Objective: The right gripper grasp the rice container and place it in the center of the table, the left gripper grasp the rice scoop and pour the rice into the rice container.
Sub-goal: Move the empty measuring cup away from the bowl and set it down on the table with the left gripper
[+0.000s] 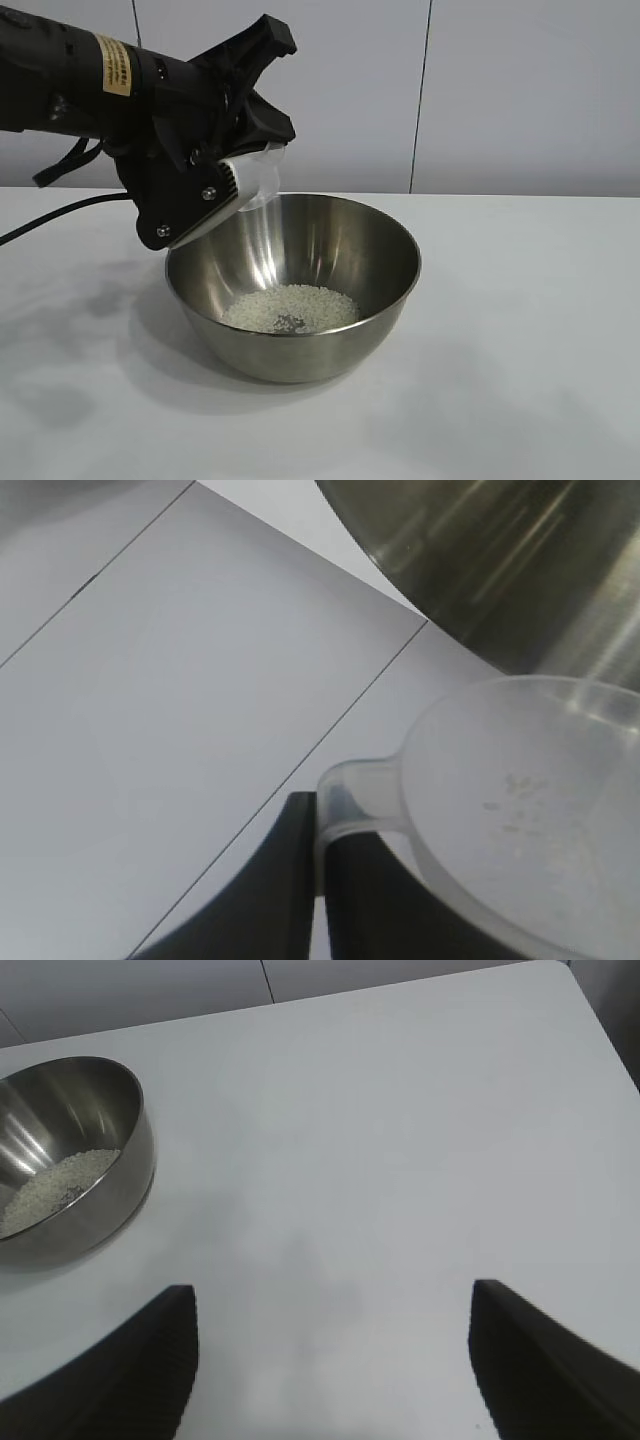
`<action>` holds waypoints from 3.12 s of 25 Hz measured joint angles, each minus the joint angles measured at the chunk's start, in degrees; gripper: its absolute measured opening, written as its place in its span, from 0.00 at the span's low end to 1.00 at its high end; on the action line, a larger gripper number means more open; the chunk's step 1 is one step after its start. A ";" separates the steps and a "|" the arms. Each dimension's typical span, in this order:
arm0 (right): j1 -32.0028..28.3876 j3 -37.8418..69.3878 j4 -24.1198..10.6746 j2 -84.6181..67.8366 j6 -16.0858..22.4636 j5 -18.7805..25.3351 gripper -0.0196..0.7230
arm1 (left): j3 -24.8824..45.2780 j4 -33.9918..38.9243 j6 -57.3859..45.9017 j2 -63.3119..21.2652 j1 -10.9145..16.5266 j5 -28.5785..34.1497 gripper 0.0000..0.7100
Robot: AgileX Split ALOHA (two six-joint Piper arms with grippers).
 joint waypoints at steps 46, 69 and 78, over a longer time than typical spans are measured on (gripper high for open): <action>0.00 0.00 0.00 0.00 0.00 0.00 0.72 | 4.73 -84.72 -77.53 -0.01 -0.33 -32.00 0.02; 0.00 0.00 0.00 0.00 0.00 0.00 0.72 | 24.52 -53.02 -95.78 -0.12 7.19 -39.82 0.02; 0.00 0.00 0.00 0.00 0.00 0.00 0.72 | 26.69 -52.54 -94.94 1.39 7.19 -39.61 0.02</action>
